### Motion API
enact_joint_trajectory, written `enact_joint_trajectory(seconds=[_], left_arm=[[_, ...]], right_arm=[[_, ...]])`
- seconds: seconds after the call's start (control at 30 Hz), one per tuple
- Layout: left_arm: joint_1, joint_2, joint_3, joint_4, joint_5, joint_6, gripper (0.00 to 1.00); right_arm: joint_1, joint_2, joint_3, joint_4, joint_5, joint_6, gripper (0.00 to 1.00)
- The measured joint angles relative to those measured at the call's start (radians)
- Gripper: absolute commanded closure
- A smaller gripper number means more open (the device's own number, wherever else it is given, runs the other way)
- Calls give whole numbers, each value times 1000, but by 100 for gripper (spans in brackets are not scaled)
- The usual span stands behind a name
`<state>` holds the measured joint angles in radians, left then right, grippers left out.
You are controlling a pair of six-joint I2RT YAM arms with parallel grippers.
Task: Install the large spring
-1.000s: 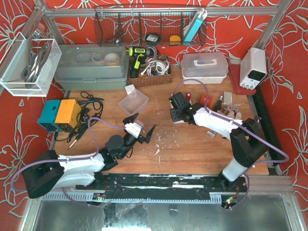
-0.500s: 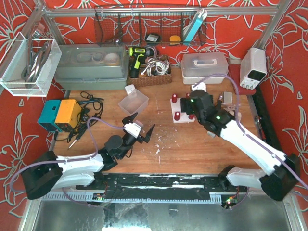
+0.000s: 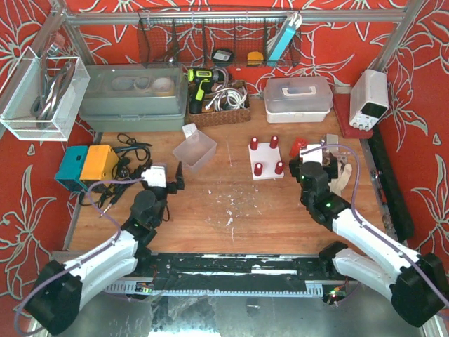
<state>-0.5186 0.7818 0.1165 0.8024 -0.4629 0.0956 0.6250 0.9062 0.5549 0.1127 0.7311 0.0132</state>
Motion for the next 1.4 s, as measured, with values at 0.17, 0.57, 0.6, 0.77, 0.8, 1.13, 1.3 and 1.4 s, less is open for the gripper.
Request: enact_joint_trajectory(seconds=[0.17,0.57,0.6,0.77,0.8,1.13,1.3,1.4], left_arm=[[97,-73,-80,-37,-34,-3,0],[329,228,-91,55,102,-47,0],[354,259,-82,65,127,-62,0],[414,359,-68,182,230,-79,0],[414,367,-68,196,247,-74,0],[425,417,-41,270,398,-48,0],[425,505,-81,393,423,-45,0],[425,613,-70,442,423,-44,0]], right_arm=[[-141,67,-161,145,-10,-5,1],[-277,433,-249,598,-123,-113,1],[-291,453,-249,627,-137,-114,1],[-360,470,-250,676,-230,-111,1],[-368,467,-255,693,-247,-111,1],[-421,517,-321,829,-313,-70,1],[-427,516,-303,814,-314,-52,1],[-429,516,-303,806,-314,-50,1]])
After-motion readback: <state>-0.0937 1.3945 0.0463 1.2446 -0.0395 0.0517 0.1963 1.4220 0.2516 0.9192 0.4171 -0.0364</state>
